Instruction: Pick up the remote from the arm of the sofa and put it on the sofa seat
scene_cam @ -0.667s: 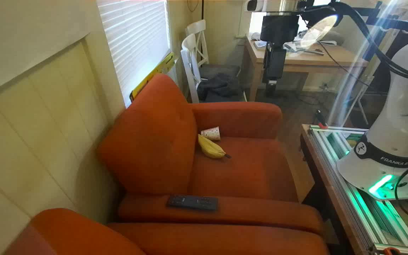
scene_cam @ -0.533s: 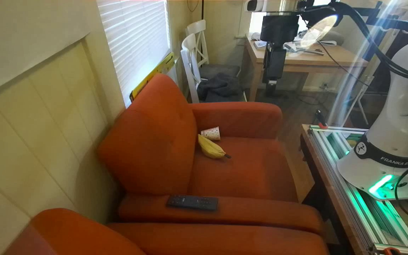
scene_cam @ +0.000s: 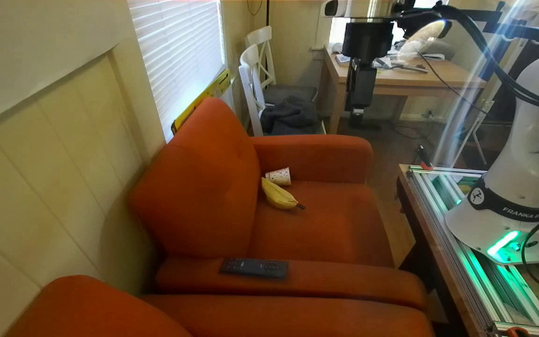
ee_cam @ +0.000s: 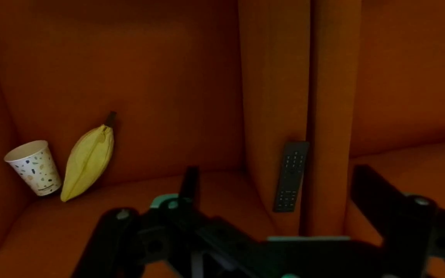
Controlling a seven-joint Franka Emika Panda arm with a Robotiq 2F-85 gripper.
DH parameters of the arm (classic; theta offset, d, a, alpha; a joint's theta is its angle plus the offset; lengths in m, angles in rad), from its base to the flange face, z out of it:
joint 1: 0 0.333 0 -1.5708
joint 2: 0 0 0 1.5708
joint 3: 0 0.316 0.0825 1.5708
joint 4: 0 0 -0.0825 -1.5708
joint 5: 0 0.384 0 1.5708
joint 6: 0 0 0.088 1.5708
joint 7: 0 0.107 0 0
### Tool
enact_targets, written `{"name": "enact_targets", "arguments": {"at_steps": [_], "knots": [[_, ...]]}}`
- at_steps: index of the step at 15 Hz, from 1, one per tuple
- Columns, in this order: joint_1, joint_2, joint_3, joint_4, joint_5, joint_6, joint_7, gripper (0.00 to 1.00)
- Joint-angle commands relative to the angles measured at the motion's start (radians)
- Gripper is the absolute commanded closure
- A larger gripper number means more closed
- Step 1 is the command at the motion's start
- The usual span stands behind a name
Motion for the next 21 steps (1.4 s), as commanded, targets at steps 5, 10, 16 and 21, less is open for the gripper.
{"name": "enact_targets", "arguments": {"at_steps": [5,10,16,21], "knots": [[0.096,0.269,0.105,0.034,0.107,0.257,0.008,0.00],[0.123,0.478,0.149,0.070,0.155,0.409,0.027,0.00],[0.107,0.477,0.159,0.062,0.125,0.404,0.022,0.00],[0.107,0.554,0.172,0.098,0.128,0.479,0.169,0.00]]}}
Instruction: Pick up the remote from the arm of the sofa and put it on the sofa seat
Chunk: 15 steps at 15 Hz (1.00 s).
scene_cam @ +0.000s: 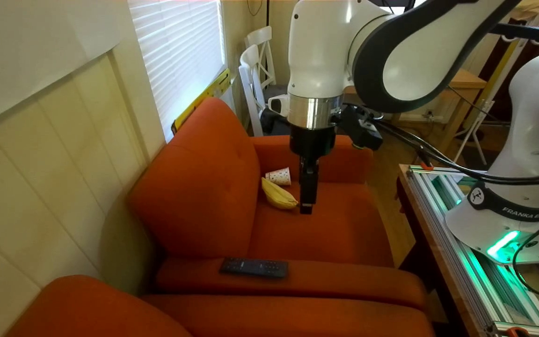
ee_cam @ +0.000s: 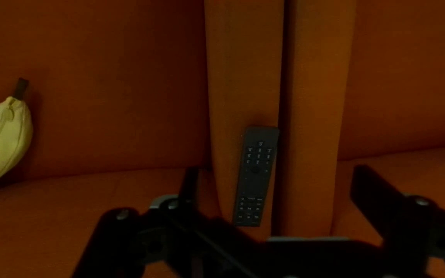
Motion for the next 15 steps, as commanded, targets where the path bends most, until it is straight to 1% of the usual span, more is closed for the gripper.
{"name": "enact_targets", "arguments": {"at_steps": [1,2,3,6,11,15], "knots": [[-0.003,0.117,0.027,0.050,0.014,0.082,0.115,0.00],[-0.001,0.141,0.031,0.057,0.012,0.109,0.150,0.00],[0.002,0.182,0.036,0.078,0.029,0.127,0.150,0.00],[0.002,0.287,0.046,0.130,0.028,0.178,0.179,0.00],[0.019,0.440,0.030,0.230,-0.013,0.204,0.241,0.00],[0.020,0.532,0.038,0.302,0.006,0.208,0.244,0.00]]}}
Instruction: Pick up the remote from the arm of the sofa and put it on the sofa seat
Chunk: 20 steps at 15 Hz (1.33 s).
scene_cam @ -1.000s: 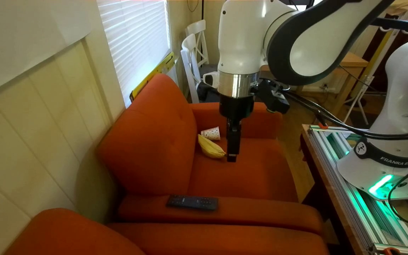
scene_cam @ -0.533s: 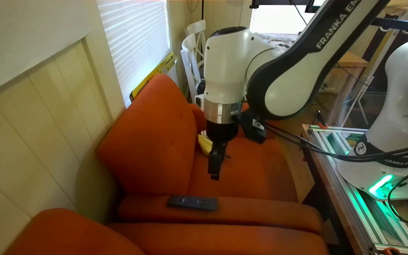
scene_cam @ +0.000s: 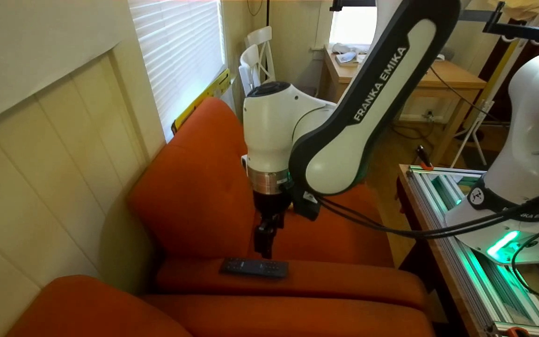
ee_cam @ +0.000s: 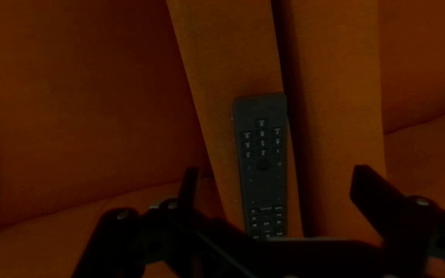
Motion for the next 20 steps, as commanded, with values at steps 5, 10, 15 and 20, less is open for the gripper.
{"name": "enact_targets", "arguments": {"at_steps": [5,10,15,20], "knots": [[0.024,0.166,-0.008,0.140,0.005,0.008,0.037,0.00],[0.041,0.231,-0.022,0.188,-0.004,0.008,0.061,0.00],[0.052,0.289,-0.032,0.233,0.000,0.022,0.076,0.00],[0.047,0.337,-0.025,0.264,0.011,0.083,0.068,0.00]]}}
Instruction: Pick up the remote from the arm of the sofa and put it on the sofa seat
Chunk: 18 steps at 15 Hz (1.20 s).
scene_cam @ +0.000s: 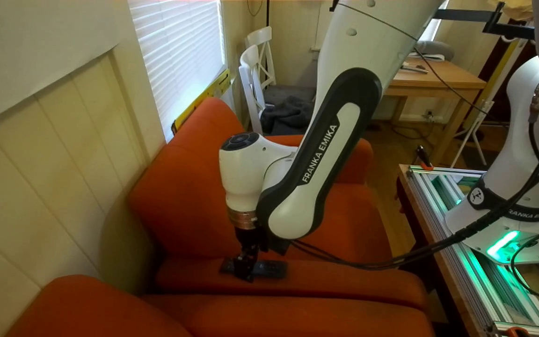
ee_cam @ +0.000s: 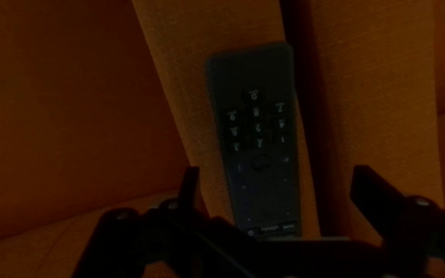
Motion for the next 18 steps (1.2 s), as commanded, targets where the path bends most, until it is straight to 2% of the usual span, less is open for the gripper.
{"name": "enact_targets", "arguments": {"at_steps": [1,8,9,10,17,18], "knots": [[0.010,0.053,-0.003,0.043,0.012,0.048,0.014,0.00],[0.017,0.109,-0.006,0.088,0.010,0.065,0.015,0.00],[0.019,0.114,-0.008,0.092,0.008,0.064,0.015,0.25],[0.018,0.119,-0.006,0.097,0.009,0.063,0.013,0.26],[0.013,0.125,-0.011,0.109,0.010,0.055,0.011,0.74],[0.013,0.123,-0.010,0.108,0.010,0.053,0.011,0.76]]}}
